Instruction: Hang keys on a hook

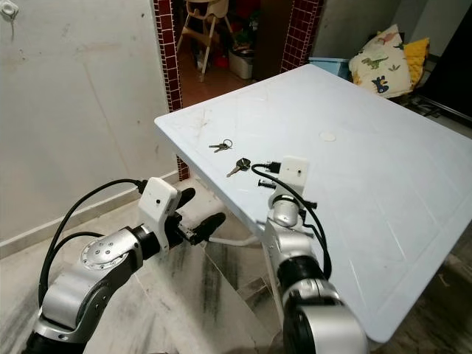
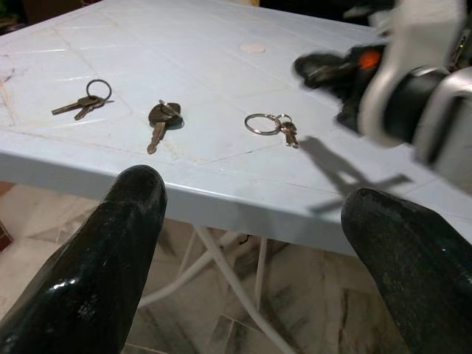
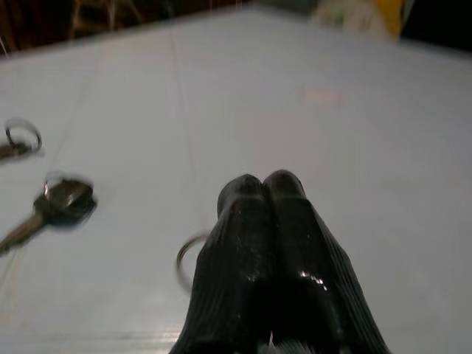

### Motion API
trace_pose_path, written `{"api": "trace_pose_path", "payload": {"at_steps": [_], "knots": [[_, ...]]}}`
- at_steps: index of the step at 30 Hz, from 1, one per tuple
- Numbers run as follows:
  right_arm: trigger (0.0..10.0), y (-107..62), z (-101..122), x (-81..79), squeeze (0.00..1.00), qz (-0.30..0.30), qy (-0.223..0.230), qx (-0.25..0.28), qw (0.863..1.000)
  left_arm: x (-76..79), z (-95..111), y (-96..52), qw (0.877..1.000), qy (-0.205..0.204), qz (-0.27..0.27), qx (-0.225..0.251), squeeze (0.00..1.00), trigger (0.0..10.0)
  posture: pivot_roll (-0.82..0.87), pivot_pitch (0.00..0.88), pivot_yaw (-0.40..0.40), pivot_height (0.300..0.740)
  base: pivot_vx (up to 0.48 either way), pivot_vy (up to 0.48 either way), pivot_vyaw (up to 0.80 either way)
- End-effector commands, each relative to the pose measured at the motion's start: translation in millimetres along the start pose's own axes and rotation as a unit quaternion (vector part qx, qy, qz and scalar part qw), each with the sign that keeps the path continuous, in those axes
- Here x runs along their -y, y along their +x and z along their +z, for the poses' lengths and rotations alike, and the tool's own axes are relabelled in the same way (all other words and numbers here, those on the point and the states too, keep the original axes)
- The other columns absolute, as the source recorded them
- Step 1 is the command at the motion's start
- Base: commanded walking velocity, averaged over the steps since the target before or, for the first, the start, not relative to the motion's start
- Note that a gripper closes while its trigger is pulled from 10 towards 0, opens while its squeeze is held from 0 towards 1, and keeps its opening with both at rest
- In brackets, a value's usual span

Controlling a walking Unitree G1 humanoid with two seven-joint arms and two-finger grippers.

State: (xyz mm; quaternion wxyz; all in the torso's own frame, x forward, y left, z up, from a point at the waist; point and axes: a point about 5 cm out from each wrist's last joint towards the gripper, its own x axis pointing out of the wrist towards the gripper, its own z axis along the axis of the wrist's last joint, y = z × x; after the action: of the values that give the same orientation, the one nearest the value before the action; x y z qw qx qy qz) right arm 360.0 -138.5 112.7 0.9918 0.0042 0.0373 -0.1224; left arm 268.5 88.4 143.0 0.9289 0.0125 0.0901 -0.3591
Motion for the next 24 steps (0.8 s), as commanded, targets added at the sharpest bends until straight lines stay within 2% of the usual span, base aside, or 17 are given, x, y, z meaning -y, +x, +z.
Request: {"api": "trace_pose_path", "payload": {"at_steps": [1, 3, 4, 5, 6, 10, 13, 16, 17, 19, 20, 21, 22, 24], "knots": [[0.0, -0.8, 12, 3.4, 0.0, 0.01, -0.003, 0.03, 1.0, -1.8, 1, 1.1, 1.0, 0.005, 0.005, 0.001, 0.0, 10.0, 0.17, 0.0, -0.026, 0.74, 0.0, 0.0, 0.0], [0.0, -4.0, 12, 4.7, 0.0, 0.021, -0.017, 0.038, 0.999, -1.4, -1, 1.4, 1.0, 0.003, 0.005, 0.0, 0.0, 10.0, 0.15, 0.0, -0.022, 0.74, 0.0, 0.0, 0.0], [4.2, -5.1, 12, 4.7, 0.0, 0.026, -0.014, 0.036, 0.999, -1.0, -1, 1.7, 1.0, 0.003, 0.005, 0.0, 0.0, 10.0, 0.15, 0.0, -0.022, 0.74, 0.0, 0.0, 0.0], [9.6, -6.0, 10, 5.0, 0.0, 0.028, -0.009, 0.032, 0.999, -0.4, -1, 2.0, 1.0, 0.002, 0.005, 0.0, 0.0, 10.0, 0.15, 0.0, -0.021, 0.74, 0.0, 0.0, 0.0], [10.0, -7.8, 8, 6.9, 1.0, 0.027, -0.01, 0.028, 0.999, 0.6, -2, 2.6, 1.0, 0.002, 0.004, 0.0, 0.0, 10.0, 0.15, 0.0, -0.021, 0.74, 0.0, 0.0, 0.0], [10.0, -14.4, 5, 9.3, 1.0, 0.032, 0.0, 0.019, 0.999, 1.1, 0, 3.6, 1.0, 0.0, 0.004, 0.004, 0.0, 10.0, 0.15, 0.0, -0.023, 0.74, 0.0, 0.0, 0.0], [10.0, -28.4, 2, 10.4, 1.0, 0.043, -0.012, 0.019, 0.999, -2.3, -1, 4.4, 1.0, 0.002, 0.021, 0.004, 0.0, 10.0, 0.15, 0.0, -0.023, 0.74, 0.0, 0.0, 0.0], [10.0, -33.7, 2, 10.9, 1.0, 0.048, -0.028, 0.026, 0.998, -5.1, -2, 4.8, 0.999, 0.002, 0.035, 0.004, 0.0, 10.0, 0.15, 0.0, -0.023, 0.74, 0.0, 0.0, 0.0], [10.0, -35.4, 3, 11.0, 0.95, 0.049, -0.027, 0.026, 0.998, -6.2, -1, 4.9, 0.999, 0.004, 0.038, 0.006, 0.0, 10.0, 0.14, 0.0, -0.021, 0.74, 0.0, 0.0, 0.0], [10.0, -38.6, 4, 12.3, 0.95, 0.048, -0.027, 0.027, 0.998, -9.2, 0, 5.7, 0.999, 0.003, 0.05, 0.01, 0.0, 10.0, 0.14, 0.0, -0.021, 0.74, 0.0, 0.0, 0.0], [10.0, -40.5, 4, 13.6, 0.5, 0.047, -0.022, 0.024, 0.998, -11.5, 1, 6.8, 0.998, 0.001, 0.061, 0.012, 0.0, 10.0, 0.14, 0.0, -0.021, 0.74, 0.0, 0.0, 0.0], [10.0, -42.0, 5, 15.4, 0.56, 0.044, -0.016, 0.023, 0.999, -12.7, 2, 7.8, 0.998, -0.003, 0.066, 0.015, 0.0, 10.0, 0.14, 0.0, -0.021, 0.74, 0.0, 0.0, 0.0], [10.0, -42.3, 5, 17.7, 1.0, 0.037, -0.013, 0.025, 0.999, -13.2, 2, 8.4, 0.998, -0.006, 0.067, 0.017, 0.0, 10.0, 0.14, 0.0, -0.021, 0.74, 0.0, 0.0, 0.0], [10.0, -41.9, 6, 19.2, 1.0, 0.035, -0.011, 0.023, 0.999, -14.6, 3, 9.5, 0.997, -0.009, 0.071, 0.018, 0.0, 10.0, 0.12, 0.0, -0.016, 0.74, 0.0, 0.0, 0.0]]}}
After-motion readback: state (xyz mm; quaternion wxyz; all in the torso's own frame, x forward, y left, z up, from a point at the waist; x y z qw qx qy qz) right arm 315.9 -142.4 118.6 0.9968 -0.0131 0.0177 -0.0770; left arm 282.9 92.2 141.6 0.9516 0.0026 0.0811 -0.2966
